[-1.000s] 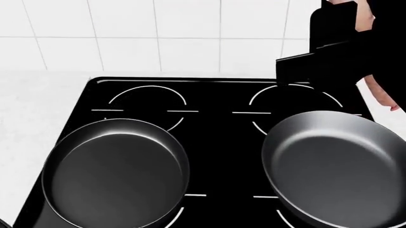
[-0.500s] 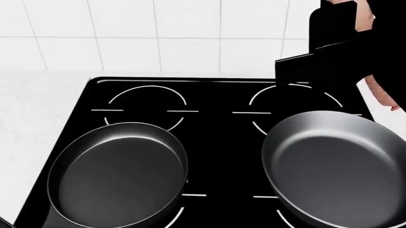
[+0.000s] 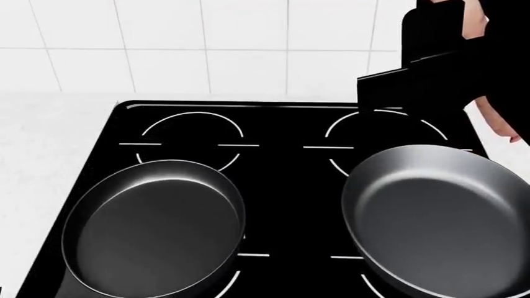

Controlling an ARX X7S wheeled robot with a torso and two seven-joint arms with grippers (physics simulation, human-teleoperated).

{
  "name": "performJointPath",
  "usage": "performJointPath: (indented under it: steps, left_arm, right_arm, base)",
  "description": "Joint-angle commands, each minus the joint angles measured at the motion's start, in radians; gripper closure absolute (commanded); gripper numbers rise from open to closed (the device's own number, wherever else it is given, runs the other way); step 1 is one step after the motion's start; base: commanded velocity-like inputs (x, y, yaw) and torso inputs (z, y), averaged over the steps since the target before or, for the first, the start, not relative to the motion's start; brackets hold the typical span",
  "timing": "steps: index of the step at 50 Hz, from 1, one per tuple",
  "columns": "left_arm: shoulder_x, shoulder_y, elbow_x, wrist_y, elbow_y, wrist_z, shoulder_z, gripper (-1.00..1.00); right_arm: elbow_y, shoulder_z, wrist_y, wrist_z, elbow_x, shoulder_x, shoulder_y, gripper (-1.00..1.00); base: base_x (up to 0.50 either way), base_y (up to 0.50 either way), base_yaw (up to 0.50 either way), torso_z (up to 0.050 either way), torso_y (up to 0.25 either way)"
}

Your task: Place both pans onto different burners. Then place the broccoli and the sausage on different pans.

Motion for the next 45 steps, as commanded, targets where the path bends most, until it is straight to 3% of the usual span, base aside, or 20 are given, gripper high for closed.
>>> performJointPath:
  steps: [1,6,13,28,36,45]
  left_arm:
    - [-0.021,-0.223,-0.316,-0.060,0.004,-0.073,-0.081,-1.00]
    - [-0.016,-0.306,-0.407,-0.077,-0.046,-0.114,-0.096,-1.00]
    - [0.025,-0.381,-0.409,-0.124,-0.161,-0.153,-0.096,-1.00]
    - [0.113,-0.417,-0.099,-0.274,-0.419,-0.116,-0.093,-1.00]
    - [0.135,-0.325,0.069,-0.193,-0.504,-0.055,-0.111,-1.00]
    - [0.146,-0.303,0.135,-0.146,-0.537,-0.036,-0.126,-1.00]
  right_arm:
    - [-0.009,0.024,0.018,-0.036,-0.027,-0.020,-0.002,1.00]
    - [-0.009,0.022,0.015,-0.043,-0.035,-0.023,-0.009,1.00]
    - [0.005,0.014,0.028,-0.053,-0.041,-0.035,-0.002,1.00]
    - [0.040,-0.035,0.081,-0.111,-0.068,-0.070,-0.015,1.00]
    - [0.076,-0.079,0.187,-0.110,-0.021,-0.070,0.057,1.00]
    - [0.150,-0.134,0.293,-0.146,-0.034,-0.099,0.119,1.00]
  base:
    - [0.00,0.00,0.00,0.000,0.000]
    - [0.00,0.00,0.00,0.000,0.000]
    - [0.00,0.00,0.00,0.000,0.000]
    - [0.00,0.00,0.00,0.000,0.000]
    - [0.00,0.00,0.00,0.000,0.000]
    - [0.00,0.00,0.00,0.000,0.000]
